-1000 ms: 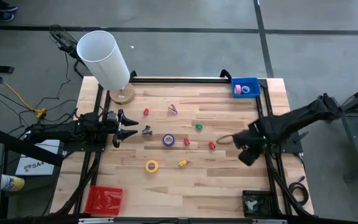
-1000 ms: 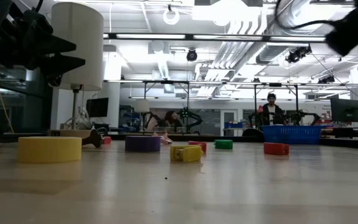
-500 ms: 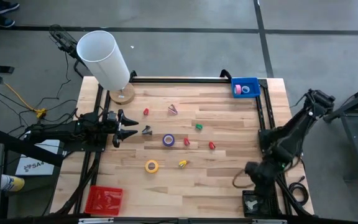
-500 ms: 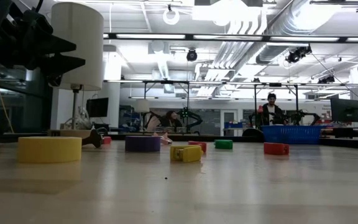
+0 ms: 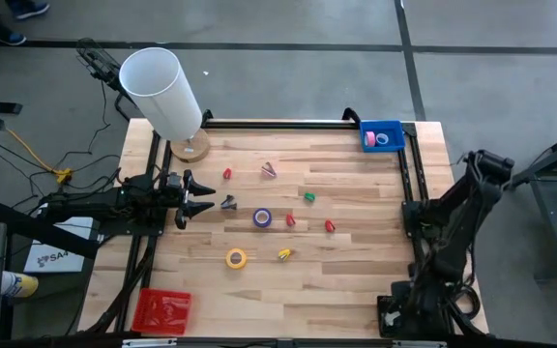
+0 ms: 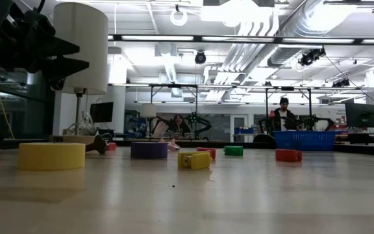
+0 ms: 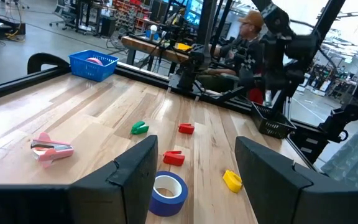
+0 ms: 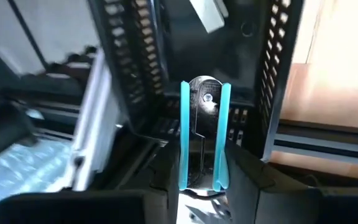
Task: Pick and place Stapler, Stapler remover, tape
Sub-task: Put the blue staple remover into the black bin
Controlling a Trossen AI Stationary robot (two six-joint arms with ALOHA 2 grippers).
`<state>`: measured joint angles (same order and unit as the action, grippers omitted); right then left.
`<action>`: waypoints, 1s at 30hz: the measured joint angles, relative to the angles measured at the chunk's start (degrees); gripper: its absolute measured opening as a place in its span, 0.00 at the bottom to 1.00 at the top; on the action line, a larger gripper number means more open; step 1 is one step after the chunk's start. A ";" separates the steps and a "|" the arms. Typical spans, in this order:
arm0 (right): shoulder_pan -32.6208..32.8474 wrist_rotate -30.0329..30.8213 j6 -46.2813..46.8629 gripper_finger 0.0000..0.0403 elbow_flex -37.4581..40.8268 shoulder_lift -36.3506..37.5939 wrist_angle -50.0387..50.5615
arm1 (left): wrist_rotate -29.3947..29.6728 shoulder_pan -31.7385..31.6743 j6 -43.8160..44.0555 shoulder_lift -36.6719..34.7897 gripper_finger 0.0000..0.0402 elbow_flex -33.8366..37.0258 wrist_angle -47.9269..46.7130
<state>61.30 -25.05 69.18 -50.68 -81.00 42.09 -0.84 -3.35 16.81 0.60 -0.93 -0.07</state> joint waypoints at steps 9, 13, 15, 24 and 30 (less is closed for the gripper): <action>-0.55 -1.52 -5.26 0.20 0.00 -7.37 -1.76 | -0.02 0.00 0.00 0.01 0.53 0.00 0.00; -0.55 -2.06 -5.38 0.20 0.00 -10.14 -4.57 | 0.00 -0.01 -0.01 0.00 0.53 0.00 0.01; -0.55 -2.35 -5.40 0.20 0.00 -11.33 -6.86 | 0.00 -0.01 -0.01 0.00 0.53 0.00 0.01; -0.55 -2.49 -4.96 0.28 -0.01 -13.43 -7.66 | -0.02 0.00 0.00 0.00 0.53 0.00 0.00; -0.59 -4.93 -3.40 0.34 0.00 -13.43 -7.70 | 0.00 0.00 0.01 0.00 0.53 0.00 -0.01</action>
<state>60.71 -29.98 65.77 -50.68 -94.43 34.39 -0.85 -3.34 16.81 0.60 -0.93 -0.07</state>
